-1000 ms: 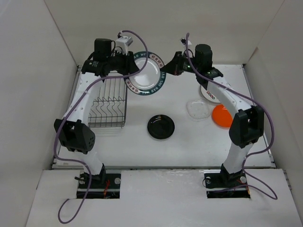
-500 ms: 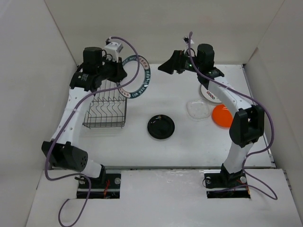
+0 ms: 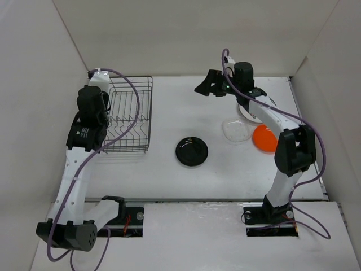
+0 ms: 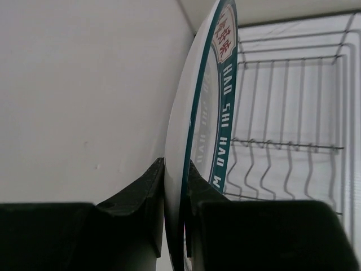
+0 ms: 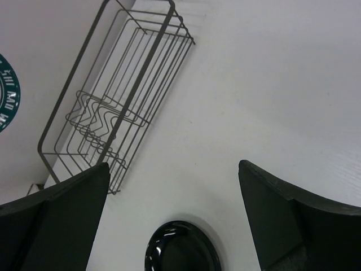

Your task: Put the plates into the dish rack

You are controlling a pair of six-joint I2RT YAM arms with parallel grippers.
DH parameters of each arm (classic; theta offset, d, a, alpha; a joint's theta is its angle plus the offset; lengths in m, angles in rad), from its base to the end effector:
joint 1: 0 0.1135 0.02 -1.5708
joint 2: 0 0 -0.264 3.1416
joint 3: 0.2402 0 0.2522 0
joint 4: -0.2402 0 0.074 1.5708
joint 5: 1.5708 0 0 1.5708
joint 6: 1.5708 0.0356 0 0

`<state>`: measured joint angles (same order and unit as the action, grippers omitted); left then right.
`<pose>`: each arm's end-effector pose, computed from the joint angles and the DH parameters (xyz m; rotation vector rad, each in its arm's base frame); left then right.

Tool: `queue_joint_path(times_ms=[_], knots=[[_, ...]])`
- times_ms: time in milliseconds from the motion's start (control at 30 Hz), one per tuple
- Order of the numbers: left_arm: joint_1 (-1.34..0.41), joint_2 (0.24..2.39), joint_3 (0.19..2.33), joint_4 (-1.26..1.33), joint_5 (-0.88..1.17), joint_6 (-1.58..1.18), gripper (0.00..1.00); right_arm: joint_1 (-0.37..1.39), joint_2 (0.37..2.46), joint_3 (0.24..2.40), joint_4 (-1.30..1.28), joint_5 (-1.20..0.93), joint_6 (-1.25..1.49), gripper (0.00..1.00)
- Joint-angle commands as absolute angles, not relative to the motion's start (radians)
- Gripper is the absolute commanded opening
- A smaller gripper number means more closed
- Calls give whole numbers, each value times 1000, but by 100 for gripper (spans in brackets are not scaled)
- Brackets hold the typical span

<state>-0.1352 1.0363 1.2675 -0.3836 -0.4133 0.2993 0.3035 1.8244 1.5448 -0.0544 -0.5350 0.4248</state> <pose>0.2155 -0.0149 0.4390 0.0680 1.7322 0.4765 0.4117 0.1479 0.3248 -0.2609 1.9662 0.9919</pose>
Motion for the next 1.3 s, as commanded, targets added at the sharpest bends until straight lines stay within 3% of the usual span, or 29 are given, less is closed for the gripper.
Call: queue_joint_path(times_ms=[0,300,567,1267], knots=[[-72,1029,1201,-216,-516,371,0,333,1758,1531,-44,-506,391,100],[119,1108,1192,-196,-250,321,0,360,1779,1511,-44,-526,382,100],[167,1161,1201,-207,-54,278,0,360,1798,1511,-44,-526,382,100],[229,1212,1082,-144,37,279,0,388,1829,1520,-44,-517,382,100]])
